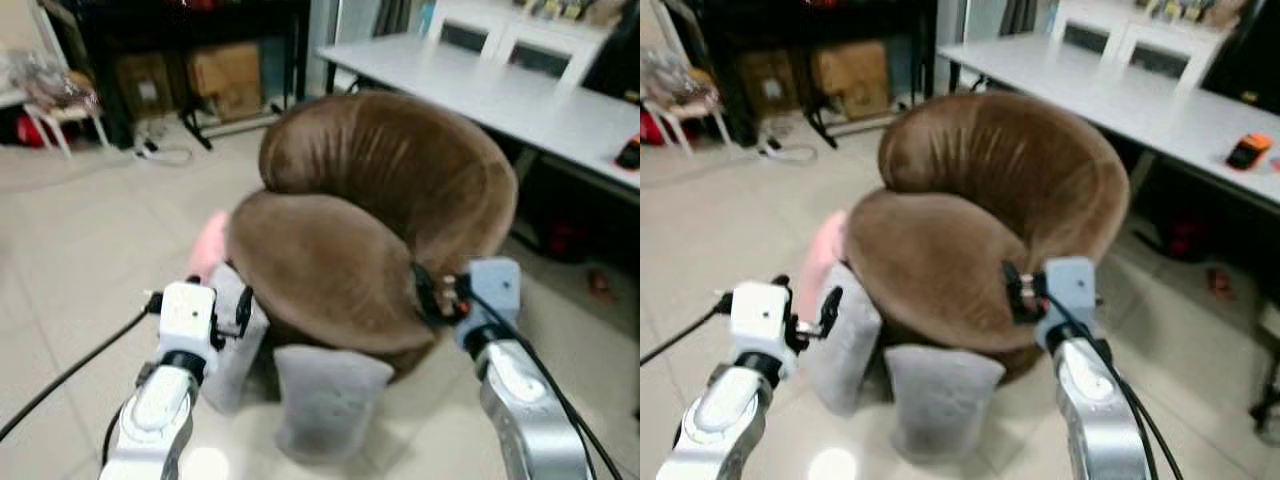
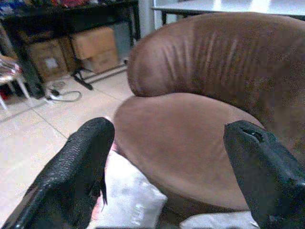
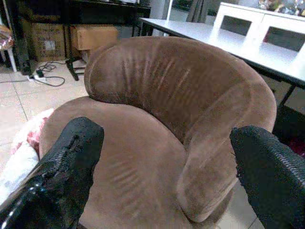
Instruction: Move the pillow to the sofa from floor
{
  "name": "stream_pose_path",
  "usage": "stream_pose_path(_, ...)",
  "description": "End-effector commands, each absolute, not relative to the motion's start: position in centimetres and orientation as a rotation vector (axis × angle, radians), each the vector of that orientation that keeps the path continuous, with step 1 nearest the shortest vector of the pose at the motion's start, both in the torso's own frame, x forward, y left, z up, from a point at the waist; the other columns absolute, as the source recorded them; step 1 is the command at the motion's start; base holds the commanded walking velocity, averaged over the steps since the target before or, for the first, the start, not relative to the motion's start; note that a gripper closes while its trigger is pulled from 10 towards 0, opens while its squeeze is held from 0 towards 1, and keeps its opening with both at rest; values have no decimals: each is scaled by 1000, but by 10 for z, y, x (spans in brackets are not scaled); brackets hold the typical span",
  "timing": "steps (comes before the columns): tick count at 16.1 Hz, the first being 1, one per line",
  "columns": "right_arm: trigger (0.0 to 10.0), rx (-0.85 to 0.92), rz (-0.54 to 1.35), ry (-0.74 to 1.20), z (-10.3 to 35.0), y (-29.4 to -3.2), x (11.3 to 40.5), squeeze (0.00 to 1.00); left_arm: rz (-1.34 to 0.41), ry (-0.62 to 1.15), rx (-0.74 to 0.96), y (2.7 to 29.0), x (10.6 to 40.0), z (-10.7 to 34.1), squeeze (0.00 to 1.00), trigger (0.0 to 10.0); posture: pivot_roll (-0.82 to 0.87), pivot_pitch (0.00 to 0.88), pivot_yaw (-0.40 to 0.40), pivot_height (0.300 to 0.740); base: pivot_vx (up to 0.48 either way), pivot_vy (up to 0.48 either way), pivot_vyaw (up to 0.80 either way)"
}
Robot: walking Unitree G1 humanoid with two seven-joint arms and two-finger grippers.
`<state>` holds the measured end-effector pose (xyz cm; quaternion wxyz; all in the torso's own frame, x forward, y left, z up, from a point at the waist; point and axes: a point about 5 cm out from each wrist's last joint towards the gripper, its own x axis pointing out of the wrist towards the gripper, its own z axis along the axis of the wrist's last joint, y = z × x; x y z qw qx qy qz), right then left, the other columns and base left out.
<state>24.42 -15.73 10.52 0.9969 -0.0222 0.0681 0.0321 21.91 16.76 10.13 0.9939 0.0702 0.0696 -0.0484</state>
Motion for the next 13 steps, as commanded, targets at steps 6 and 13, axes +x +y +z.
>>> stream_pose_path(6, 10000, 11, 50, 120, 110, -156, 246, 0, -87, 132, 155, 173, 221, 104, 4, 10000, 28, 0, -87, 740, 325, 0, 0)
stream_pose_path(13, 10000, 48, 11, 114, 109, -162, 246, 0, -91, 133, 161, 173, 222, 103, 4, 10000, 26, 0, -81, 740, 323, 0, 0)
